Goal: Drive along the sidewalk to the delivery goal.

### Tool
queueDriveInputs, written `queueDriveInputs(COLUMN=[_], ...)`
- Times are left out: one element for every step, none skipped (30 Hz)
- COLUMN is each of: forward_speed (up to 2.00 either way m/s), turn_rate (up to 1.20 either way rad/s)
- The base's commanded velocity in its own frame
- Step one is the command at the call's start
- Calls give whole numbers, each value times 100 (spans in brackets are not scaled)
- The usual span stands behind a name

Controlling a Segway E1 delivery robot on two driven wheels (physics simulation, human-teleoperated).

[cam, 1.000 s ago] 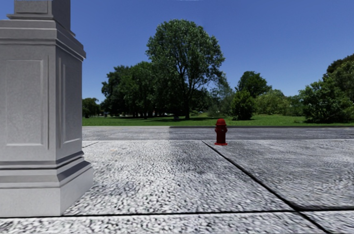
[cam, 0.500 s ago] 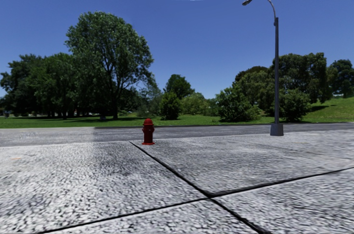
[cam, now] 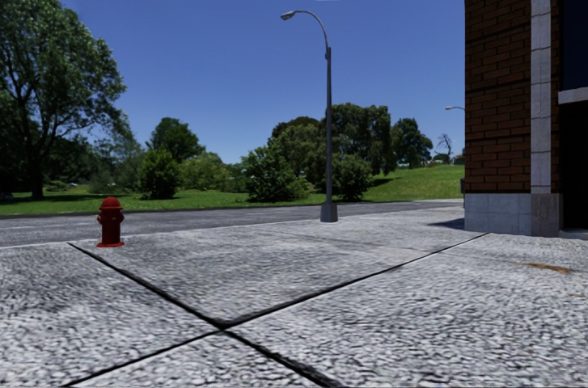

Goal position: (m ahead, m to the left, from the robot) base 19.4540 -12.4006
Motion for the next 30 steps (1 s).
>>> queueDriveInputs(forward_speed=[0, 0, 0, 0, 0, 0, 0, 0, 9, 45, 45, 78, 115, 140, 146, 148, 148, 148, 149, 149, 150, 150, 150, 150, 150, 150, 150, 150, 151, 151], turn_rate=[-83, -83, -83, -83, 0, 0, 0, 0, 0, 0, 0, 0, 0, 0, 0, 0, 0, 0, 0, 0, 0, 0, 0, 0, 0, 0, 0, 0, 0, 0])
